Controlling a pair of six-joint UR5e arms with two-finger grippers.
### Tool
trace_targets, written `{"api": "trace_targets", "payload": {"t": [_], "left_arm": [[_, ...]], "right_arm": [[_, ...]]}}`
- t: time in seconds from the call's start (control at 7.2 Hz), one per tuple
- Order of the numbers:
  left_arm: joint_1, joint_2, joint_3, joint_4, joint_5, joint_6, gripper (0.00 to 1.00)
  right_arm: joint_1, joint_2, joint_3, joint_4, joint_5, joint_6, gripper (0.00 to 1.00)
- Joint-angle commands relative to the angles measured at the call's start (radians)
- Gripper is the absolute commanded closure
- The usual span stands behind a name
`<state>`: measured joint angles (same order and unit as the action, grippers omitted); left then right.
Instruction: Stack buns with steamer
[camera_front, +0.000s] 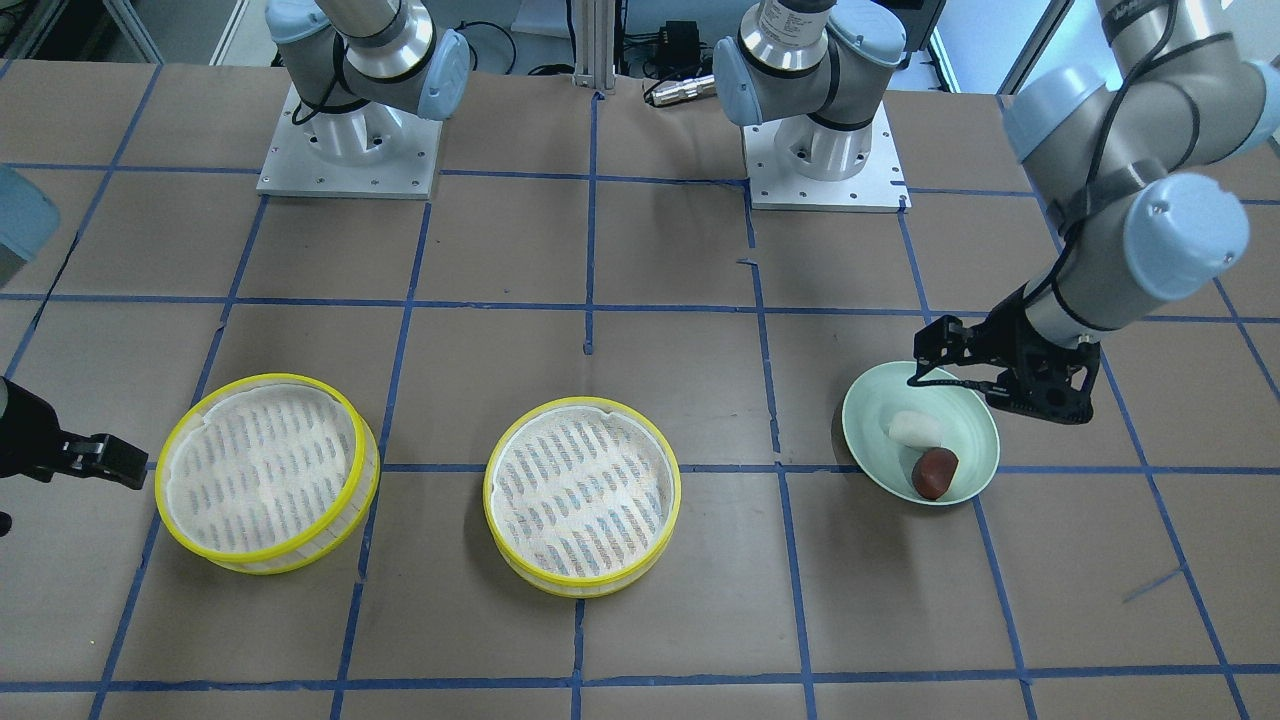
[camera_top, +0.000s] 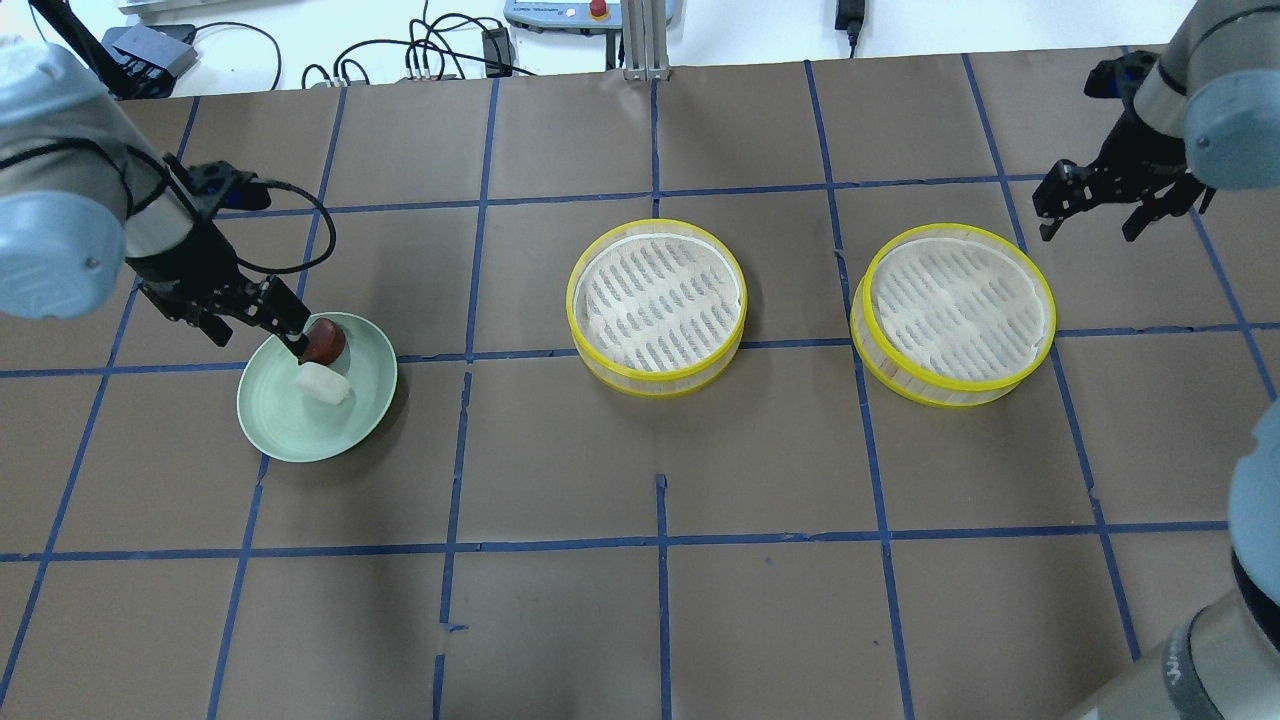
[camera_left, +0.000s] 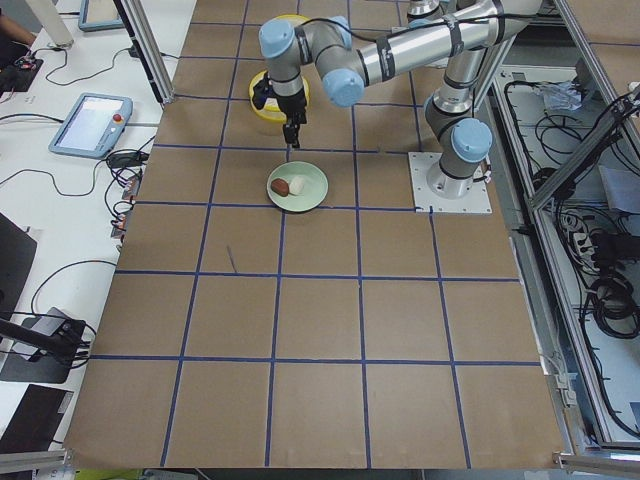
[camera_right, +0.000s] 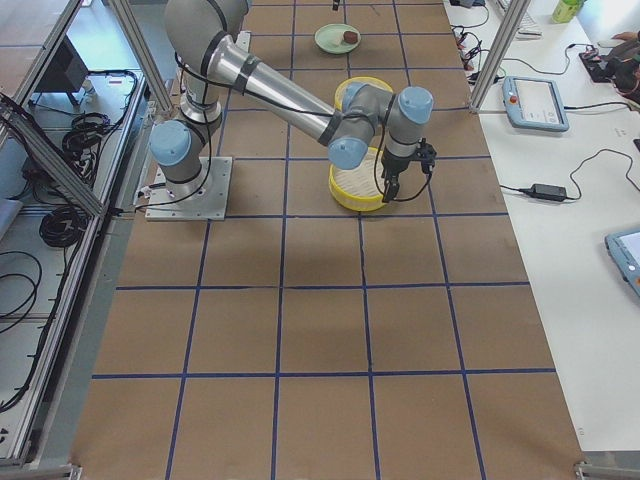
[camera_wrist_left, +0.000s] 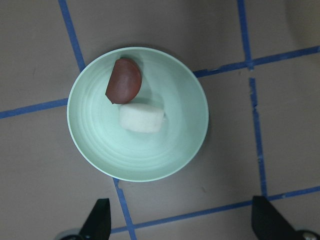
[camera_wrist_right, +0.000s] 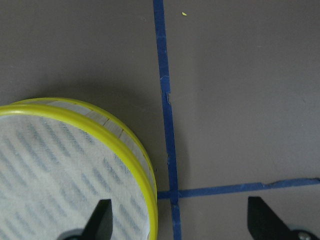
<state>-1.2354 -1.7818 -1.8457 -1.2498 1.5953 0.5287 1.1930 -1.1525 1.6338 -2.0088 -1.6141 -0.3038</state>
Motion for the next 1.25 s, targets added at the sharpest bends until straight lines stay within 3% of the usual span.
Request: {"api": "trace_targets", "payload": {"t": [0.0, 0.14, 0.28, 0.42, 0.56, 0.69, 0.83, 1.11], "left_arm": [[0.011, -0.117, -0.058, 0.136, 0.0, -0.024, 0.1], [0.011, -0.154, -0.056, 0.145, 0.002, -0.056, 0.18], [0.011, -0.168, -0.043, 0.145, -0.001, -0.109, 0.42], [0.01, -0.171, -0.041, 0.145, -0.011, -0.114, 0.65], [0.008, -0.162, -0.037, 0.138, -0.009, -0.115, 0.8], [0.002, -0.156, -0.021, 0.132, -0.008, -0.115, 0.94], [-0.019, -0.145, 0.0, 0.124, -0.005, -0.178, 0.95], [-0.218, -0.085, 0.131, 0.0, -0.008, -0.432, 0.94]], "right_arm": [[-0.004, 0.013, 0.131, -0.128, 0.002, -0.005, 0.05], [-0.003, 0.01, 0.129, -0.125, 0.003, -0.005, 0.08], [-0.003, 0.017, 0.138, -0.119, 0.005, -0.005, 0.13], [-0.004, 0.016, 0.139, -0.12, 0.002, -0.023, 0.52], [-0.004, 0.013, 0.138, -0.12, 0.003, -0.04, 0.8], [-0.004, 0.011, 0.138, -0.11, 0.003, -0.043, 0.88], [-0.006, 0.011, 0.136, -0.11, -0.001, -0.066, 0.92], [-0.006, 0.002, 0.129, -0.114, -0.007, -0.083, 0.94]]}}
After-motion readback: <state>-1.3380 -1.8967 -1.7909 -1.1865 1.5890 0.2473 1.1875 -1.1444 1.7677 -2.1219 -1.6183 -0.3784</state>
